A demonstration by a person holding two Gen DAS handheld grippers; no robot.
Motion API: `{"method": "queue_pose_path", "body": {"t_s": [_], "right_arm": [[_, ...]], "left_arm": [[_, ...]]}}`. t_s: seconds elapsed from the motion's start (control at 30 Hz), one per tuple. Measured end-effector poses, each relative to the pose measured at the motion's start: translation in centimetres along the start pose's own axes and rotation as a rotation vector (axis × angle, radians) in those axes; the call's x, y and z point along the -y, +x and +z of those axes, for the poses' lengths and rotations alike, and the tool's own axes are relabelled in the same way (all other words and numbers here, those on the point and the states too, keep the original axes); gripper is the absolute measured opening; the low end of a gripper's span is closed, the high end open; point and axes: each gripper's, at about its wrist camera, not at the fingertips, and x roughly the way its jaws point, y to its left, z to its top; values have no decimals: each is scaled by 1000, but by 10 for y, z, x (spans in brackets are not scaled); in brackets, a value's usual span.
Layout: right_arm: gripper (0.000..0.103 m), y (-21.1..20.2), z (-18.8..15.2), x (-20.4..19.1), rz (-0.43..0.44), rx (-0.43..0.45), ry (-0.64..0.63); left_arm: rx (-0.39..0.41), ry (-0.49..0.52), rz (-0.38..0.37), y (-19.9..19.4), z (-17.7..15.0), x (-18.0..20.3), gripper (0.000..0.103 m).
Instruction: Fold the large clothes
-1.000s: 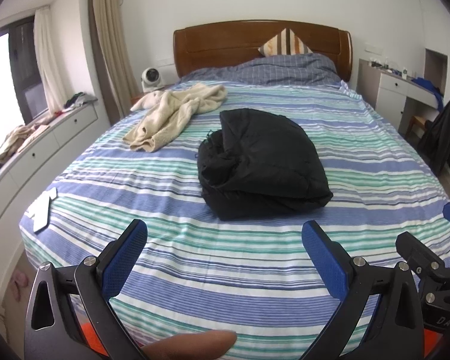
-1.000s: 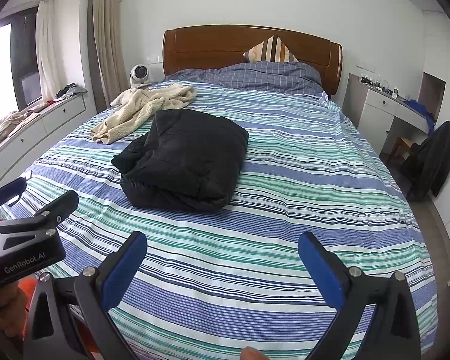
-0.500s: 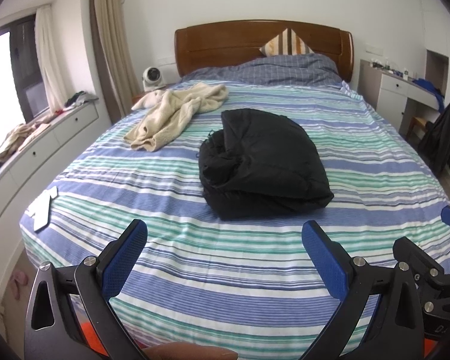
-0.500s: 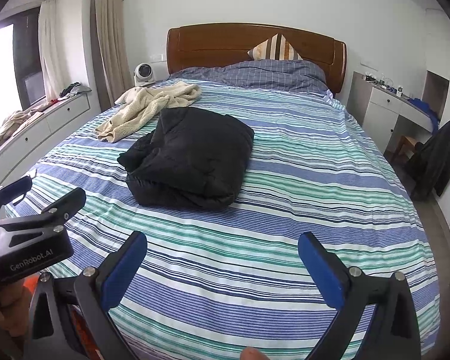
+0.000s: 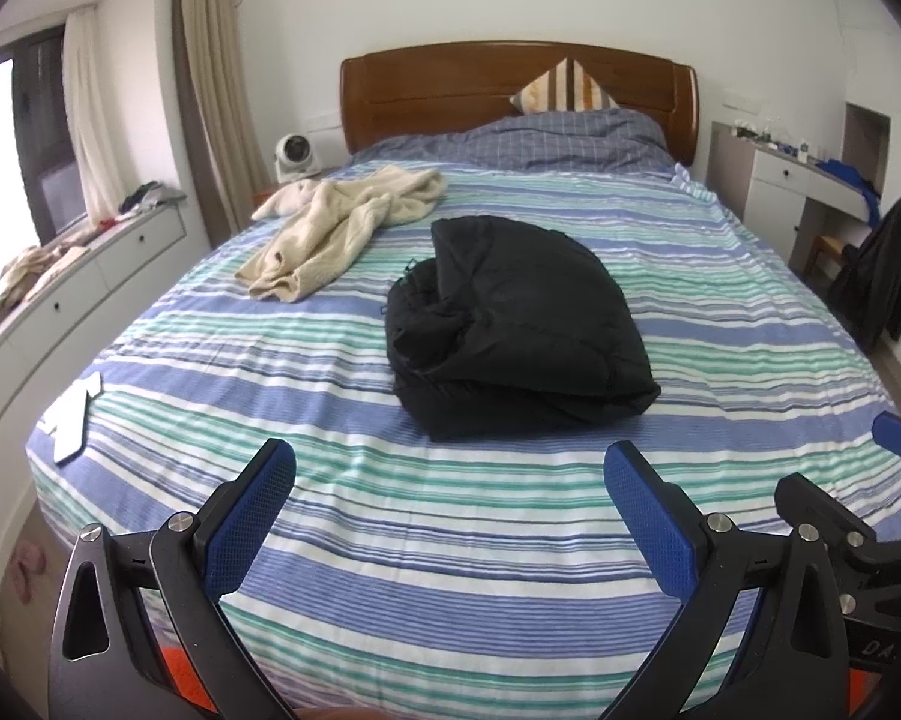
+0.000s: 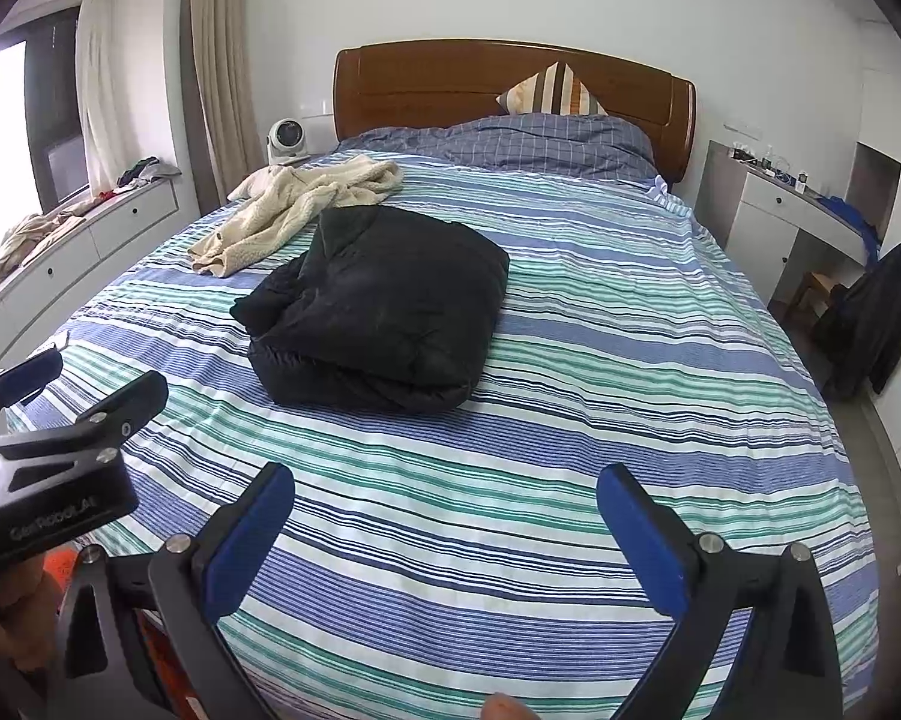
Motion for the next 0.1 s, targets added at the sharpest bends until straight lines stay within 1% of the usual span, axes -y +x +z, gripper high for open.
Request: {"method": "queue_pose_path", "body": {"t_s": [0.1], "right_arm": [[102, 1, -1, 2, 0, -3, 5]], "left_arm": [[2, 10, 3, 1, -1, 3, 102]]}}
